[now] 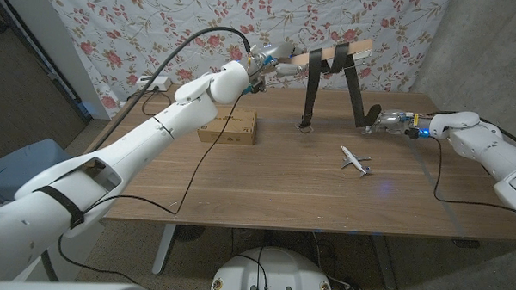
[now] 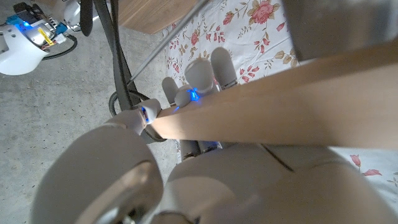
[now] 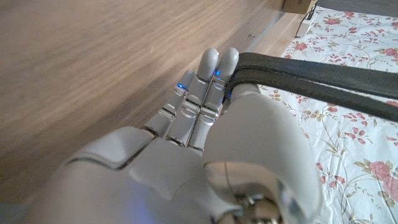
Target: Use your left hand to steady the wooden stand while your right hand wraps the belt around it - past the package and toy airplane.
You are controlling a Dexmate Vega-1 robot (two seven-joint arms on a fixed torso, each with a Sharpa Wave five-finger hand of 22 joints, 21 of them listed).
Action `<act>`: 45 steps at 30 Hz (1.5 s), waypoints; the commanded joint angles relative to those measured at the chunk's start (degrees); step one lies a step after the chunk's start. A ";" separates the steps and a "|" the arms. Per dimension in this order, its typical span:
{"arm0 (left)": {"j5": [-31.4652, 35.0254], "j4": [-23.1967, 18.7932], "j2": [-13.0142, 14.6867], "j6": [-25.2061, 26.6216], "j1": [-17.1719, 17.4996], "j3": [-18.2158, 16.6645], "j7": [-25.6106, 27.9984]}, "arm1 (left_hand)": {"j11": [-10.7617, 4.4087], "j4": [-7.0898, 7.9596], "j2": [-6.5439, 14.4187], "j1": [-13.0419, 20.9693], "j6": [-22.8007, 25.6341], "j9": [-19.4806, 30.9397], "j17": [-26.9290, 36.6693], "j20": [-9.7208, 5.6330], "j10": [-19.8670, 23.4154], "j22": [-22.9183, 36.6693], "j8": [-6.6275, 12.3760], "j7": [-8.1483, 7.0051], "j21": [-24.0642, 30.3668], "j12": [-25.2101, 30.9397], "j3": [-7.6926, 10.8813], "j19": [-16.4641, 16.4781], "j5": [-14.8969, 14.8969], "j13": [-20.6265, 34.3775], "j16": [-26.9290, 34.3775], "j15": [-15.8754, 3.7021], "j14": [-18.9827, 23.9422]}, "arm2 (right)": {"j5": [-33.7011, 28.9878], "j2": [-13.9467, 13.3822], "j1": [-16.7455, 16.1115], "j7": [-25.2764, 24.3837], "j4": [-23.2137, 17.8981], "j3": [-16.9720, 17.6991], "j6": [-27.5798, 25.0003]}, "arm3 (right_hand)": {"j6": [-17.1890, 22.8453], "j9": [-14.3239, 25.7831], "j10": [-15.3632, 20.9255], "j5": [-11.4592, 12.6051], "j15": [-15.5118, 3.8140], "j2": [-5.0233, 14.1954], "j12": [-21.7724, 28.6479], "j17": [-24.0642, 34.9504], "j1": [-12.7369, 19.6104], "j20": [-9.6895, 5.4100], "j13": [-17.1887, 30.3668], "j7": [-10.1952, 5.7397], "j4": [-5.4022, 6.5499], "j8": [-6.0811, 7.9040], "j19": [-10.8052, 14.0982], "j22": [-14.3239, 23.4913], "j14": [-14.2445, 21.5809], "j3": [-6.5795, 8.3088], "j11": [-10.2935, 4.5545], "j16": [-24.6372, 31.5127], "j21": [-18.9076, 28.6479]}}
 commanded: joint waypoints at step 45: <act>1.68 3.22 -2.52 3.78 -3.80 5.40 -2.80 | -0.36 0.96 0.49 -0.26 -0.34 -0.27 0.58 -3.43 0.22 0.33 1.06 0.25 0.69 9.95 1.36 0.22 -0.14 3.85 0.46 -0.20 0.37 | 20.69 -1.55 -20.83 17.34 -35.01 22.14 28.41 | 7.76 2.19 0.67 -0.47 -4.73 0.16 0.62 0.45 1.08 -3.33 1.04 -0.61 1.25 -0.47 -0.91 -0.23 0.05 -0.64 0.02 1.60 2.19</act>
